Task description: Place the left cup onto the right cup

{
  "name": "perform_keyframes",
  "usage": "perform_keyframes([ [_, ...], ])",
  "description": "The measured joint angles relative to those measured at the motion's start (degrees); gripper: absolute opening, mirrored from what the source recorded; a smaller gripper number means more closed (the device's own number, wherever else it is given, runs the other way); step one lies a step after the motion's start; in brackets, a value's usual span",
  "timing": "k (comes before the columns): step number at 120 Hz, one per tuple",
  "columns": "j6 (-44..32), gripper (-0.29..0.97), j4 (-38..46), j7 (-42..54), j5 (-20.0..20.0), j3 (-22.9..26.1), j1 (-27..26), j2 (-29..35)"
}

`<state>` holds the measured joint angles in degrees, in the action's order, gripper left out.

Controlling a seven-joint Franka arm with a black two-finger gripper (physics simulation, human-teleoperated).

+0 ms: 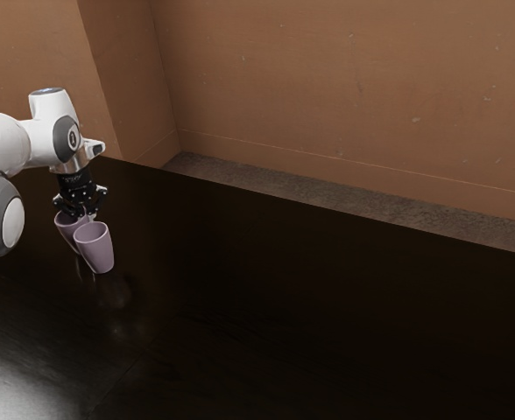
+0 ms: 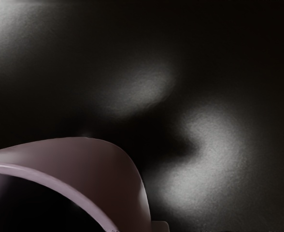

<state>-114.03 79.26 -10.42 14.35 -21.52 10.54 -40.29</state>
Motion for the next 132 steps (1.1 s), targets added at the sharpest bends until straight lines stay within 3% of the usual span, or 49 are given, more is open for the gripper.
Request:
perform_keyframes([
  [69, 6.3, -0.1, -3.5, -0.2, -1.2, -1.8, -1.3, 4.5],
  [97, 8.8, -0.1, -2.3, 0.0, -2.6, -0.7, -3.5, 9.4],
  [132, 10.2, -0.1, -0.8, 0.2, -4.1, 0.7, -4.8, 10.8],
])
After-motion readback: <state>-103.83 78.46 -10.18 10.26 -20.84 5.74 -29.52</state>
